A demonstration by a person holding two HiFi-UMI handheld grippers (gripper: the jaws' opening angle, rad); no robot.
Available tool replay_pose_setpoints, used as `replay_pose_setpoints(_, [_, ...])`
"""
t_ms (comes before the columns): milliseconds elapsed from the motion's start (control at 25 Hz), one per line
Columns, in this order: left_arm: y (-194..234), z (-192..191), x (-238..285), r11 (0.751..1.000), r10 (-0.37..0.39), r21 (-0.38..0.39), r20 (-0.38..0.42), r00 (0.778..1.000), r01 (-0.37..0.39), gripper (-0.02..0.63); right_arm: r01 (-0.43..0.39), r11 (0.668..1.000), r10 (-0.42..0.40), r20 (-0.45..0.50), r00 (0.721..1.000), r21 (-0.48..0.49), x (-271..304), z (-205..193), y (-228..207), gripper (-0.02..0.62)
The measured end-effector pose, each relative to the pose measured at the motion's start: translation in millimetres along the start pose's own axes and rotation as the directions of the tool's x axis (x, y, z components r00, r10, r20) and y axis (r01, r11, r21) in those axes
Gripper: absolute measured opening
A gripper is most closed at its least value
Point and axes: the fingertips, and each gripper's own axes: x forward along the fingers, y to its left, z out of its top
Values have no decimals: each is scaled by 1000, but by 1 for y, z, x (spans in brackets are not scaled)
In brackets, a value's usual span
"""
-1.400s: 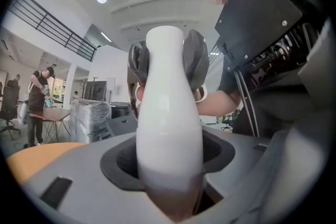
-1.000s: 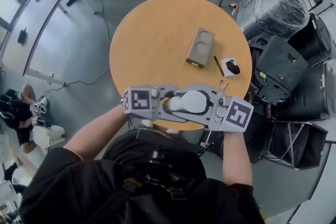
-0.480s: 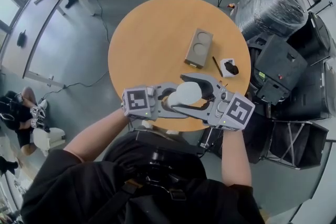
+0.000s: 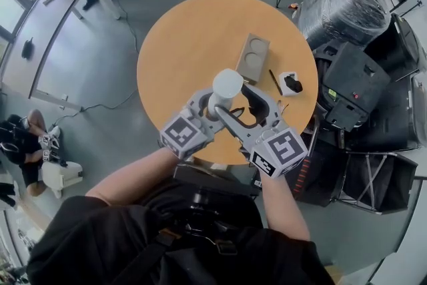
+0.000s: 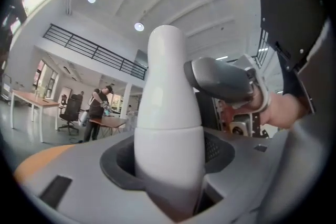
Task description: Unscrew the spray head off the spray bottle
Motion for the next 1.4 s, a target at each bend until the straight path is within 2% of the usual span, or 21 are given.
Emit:
replay_pose_setpoints(40, [2,-1,2,999,35,16,-14,999,-35,293,9,1000,-9,-6,1000,-9,1,0,2,303])
replay_pose_setpoints(120, [3,-1,6,995,87,60,-39,995,-85,293,28,1000,-28,-15,1000,-14,4,0,4,296])
replay_pose_setpoints(200, [-1,-1,8,992,97,82,-48,994,-93,293,52,998,-52,-23,998,-23,7,0,2,292])
replay_pose_setpoints(240, [-3,-3,9,993,88,82,-49,995,-84,293,54,998,-55,-27,998,-30,7,0,1,266])
replay_pose_setpoints(440, [-16,-6,4,996,-23,83,-49,999,27,290,-58,998,58,-16,998,-34,1,-2,14,247])
replay_pose_setpoints(560, [-26,-6,1,992,-106,70,-48,993,110,290,-141,989,141,-1,990,-47,-5,-1,23,236])
replay_pose_setpoints(720, [-35,-6,-2,983,-172,54,-50,984,174,287,-222,973,223,-4,975,-66,-10,-1,33,225])
replay_pose_setpoints(840, [-50,-6,-8,957,-286,38,-56,956,289,285,-318,945,317,-22,948,-79,-16,-2,43,212])
replay_pose_setpoints(1000, [-72,-6,-22,882,-468,31,-77,880,471,285,-471,876,470,-35,882,-106,-26,-2,59,216])
replay_pose_setpoints(1040, [-74,-7,-24,869,-490,32,-83,868,493,285,-490,865,488,-40,872,-109,-27,-3,61,218])
replay_pose_setpoints(1080, [-74,-9,-26,866,-495,31,-87,865,499,285,-495,862,493,-45,869,-109,-26,-5,61,221])
replay_pose_setpoints(1200, [-64,-13,-24,892,-449,22,-82,890,452,287,-459,881,454,-63,889,-116,-18,-10,56,228])
replay_pose_setpoints(1240, [-59,-13,-22,905,-424,14,-75,903,426,287,-440,890,434,-73,898,-119,-15,-13,54,260])
replay_pose_setpoints(1320, [-47,-12,-18,933,-358,-3,-55,932,359,288,-393,913,387,-74,919,-109,-10,-14,48,319])
replay_pose_setpoints(1400, [-34,-12,-14,961,-275,-13,-40,961,275,288,-322,944,320,-41,947,-76,-7,-11,39,325])
